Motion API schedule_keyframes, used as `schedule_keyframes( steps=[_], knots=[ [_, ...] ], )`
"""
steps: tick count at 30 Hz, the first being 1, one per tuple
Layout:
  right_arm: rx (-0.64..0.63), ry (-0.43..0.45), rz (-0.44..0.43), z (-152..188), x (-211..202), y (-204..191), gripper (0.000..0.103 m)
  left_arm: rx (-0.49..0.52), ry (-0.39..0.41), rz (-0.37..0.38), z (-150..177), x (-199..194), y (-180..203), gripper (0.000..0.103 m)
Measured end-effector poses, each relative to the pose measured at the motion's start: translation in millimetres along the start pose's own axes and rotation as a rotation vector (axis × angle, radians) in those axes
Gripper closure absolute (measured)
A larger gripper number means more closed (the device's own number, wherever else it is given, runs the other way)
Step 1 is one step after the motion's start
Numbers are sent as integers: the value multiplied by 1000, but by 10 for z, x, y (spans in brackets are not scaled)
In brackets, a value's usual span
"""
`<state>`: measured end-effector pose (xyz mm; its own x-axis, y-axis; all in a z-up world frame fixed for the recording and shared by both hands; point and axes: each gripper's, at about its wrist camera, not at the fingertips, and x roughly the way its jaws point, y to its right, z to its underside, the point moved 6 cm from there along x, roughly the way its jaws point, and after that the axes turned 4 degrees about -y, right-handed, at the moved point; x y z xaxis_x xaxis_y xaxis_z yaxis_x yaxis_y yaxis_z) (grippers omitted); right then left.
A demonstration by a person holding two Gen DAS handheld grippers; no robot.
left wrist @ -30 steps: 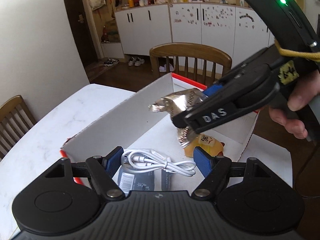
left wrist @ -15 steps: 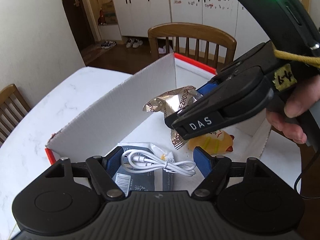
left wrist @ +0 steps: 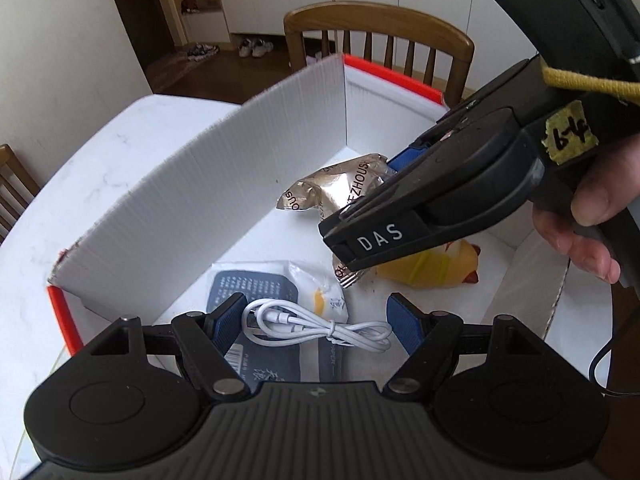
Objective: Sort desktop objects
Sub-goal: 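Lower the foil bag with the right tool while the left tool lowers the cable into the box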
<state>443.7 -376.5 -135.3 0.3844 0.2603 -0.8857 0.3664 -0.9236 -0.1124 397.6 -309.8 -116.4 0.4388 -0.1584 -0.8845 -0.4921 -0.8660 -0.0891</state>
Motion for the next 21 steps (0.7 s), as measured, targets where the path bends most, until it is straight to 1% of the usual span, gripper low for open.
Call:
schedule_keyframes(
  steps=[2,5,10,14,15,17,20,21],
  knots=[
    [1,-6,-2,-4,20,-7,51,9,-21,2,24,28,8,26],
    [1,-19,0,-23,42,-14,51,22,-47,3,-34,127,10,26],
    [-2,-47,8,-15,68,-34,50,5,-94,36,-9,175,-18,26],
    [-5,-48,13,-17,62,-31,49,-3,-95,35,16,177,-30,26],
    [-8,-45,14,-18,54,-27,47,-6,-95,38,22,178,-32,26],
    [-4,-37,12,-33,35,-22,38,-13,-93,37,40,165,-40,26],
    [-4,-12,9,-57,-32,-28,36,-14,-81,30,71,116,-47,26],
    [-6,-7,7,-65,-55,-34,33,-16,-77,27,77,101,-48,26]
  ],
)
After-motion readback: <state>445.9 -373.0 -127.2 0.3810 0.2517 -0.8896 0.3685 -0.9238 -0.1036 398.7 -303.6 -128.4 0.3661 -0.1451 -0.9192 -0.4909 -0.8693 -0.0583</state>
